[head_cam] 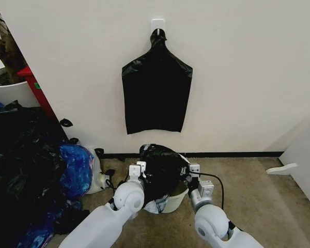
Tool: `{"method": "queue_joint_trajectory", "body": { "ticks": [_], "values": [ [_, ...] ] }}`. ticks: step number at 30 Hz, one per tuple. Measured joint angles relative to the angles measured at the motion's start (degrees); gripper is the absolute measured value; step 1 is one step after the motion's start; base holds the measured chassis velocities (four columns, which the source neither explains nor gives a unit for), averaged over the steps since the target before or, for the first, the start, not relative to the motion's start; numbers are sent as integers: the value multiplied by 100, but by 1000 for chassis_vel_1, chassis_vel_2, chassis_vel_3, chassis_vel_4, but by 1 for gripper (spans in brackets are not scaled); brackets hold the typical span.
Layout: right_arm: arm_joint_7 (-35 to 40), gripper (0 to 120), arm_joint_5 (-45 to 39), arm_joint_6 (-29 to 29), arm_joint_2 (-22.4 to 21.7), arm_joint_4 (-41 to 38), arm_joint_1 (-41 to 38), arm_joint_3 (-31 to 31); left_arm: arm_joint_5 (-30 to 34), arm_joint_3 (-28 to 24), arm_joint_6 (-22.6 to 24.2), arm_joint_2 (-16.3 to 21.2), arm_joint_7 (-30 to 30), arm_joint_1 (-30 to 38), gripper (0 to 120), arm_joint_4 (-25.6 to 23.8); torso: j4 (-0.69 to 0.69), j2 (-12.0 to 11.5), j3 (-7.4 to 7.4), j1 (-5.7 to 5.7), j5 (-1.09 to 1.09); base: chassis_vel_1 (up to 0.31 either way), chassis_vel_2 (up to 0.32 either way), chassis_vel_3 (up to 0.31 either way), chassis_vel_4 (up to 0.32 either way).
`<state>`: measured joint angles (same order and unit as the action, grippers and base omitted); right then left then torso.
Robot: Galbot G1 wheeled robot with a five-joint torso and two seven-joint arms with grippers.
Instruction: Place the garbage bag over the trash bin.
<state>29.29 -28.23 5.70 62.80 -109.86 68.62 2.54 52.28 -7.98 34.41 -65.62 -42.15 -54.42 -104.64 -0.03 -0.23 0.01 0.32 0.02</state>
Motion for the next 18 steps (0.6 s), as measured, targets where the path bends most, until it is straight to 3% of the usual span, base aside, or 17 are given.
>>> {"method": "queue_joint_trajectory", "body": {
  "ticks": [6, 18],
  "values": [
    [-16, 0, 19, -119, 14, 50, -40, -33, 128, 220, -78, 136, 256, -50, 4, -58, -2, 0, 1, 0, -5, 0, 0, 0, 0],
    [-11, 0, -325, -294, -32, 266, -190, -186, -364, 1094, -612, 904, 1969, -619, 4, -626, 0, 0, 1, 0, -2, 0, 0, 0, 0]
  ]
}}
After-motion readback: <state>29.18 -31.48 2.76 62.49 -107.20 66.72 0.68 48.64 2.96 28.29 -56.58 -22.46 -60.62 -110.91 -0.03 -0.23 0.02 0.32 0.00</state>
